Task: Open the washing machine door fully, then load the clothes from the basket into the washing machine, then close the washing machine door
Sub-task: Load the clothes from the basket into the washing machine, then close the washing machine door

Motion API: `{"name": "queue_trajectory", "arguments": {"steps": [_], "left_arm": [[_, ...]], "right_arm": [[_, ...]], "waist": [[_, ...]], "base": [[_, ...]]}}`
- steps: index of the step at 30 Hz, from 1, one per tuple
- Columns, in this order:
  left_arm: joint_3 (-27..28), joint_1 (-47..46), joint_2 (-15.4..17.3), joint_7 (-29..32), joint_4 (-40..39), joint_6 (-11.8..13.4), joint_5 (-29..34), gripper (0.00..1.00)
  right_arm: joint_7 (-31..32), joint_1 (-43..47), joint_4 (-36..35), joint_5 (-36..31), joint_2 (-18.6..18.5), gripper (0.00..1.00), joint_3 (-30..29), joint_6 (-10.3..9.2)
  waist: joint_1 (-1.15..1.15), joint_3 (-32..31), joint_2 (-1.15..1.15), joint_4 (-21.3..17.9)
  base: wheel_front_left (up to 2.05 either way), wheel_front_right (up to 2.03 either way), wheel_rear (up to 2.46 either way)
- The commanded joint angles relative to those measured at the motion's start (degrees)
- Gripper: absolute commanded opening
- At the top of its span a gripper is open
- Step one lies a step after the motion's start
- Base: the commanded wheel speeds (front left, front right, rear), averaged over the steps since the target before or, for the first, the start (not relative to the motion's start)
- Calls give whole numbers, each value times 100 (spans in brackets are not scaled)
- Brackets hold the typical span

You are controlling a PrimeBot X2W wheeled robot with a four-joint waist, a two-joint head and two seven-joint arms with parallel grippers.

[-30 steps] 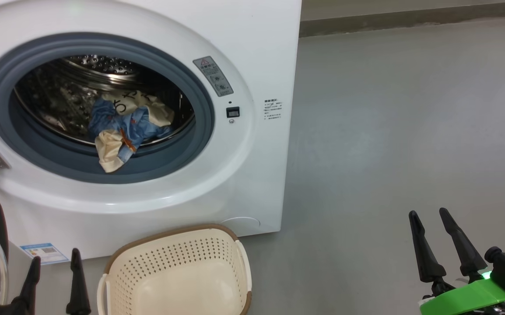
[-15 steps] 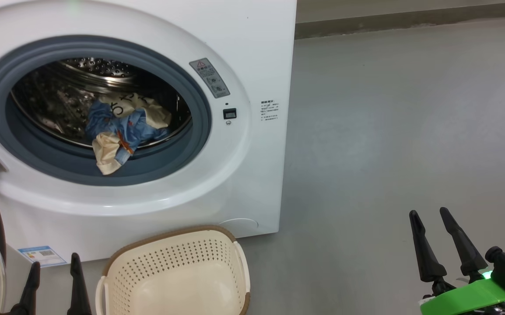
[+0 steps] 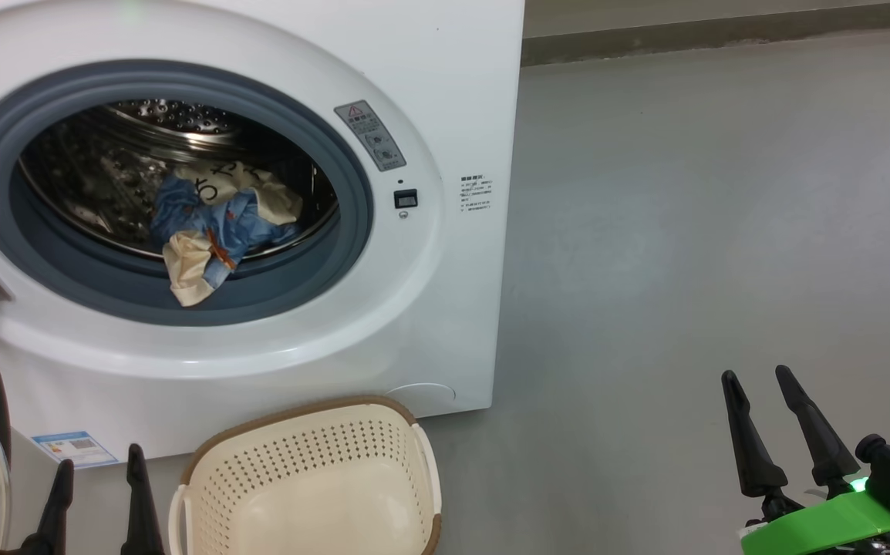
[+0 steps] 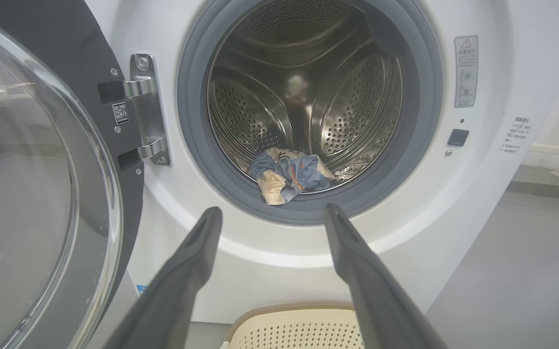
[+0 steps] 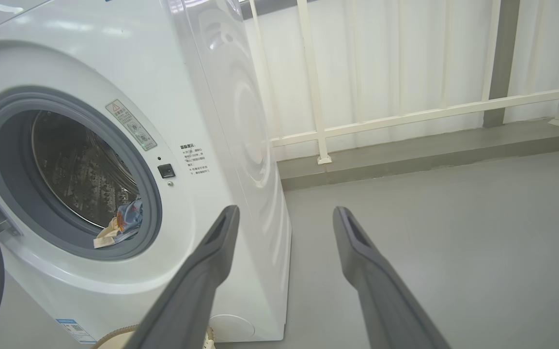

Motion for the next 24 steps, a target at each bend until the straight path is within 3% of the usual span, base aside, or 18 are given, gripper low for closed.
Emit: {"name": "queue_trajectory", "arguments": {"steps": [1, 24], "left_arm": [[152, -41, 64, -37, -204, 5, 23, 100], [163, -8, 50, -37, -202, 5, 70, 100]], "right_arm": [[-46, 33, -149, -4, -121, 100, 61, 25], [-46, 56, -153, -12, -140, 100, 87, 25]], "waist": [[0, -2, 0, 4], [0, -29, 0, 27]], "base": [[0, 0, 0], [-16, 16, 0]]}}
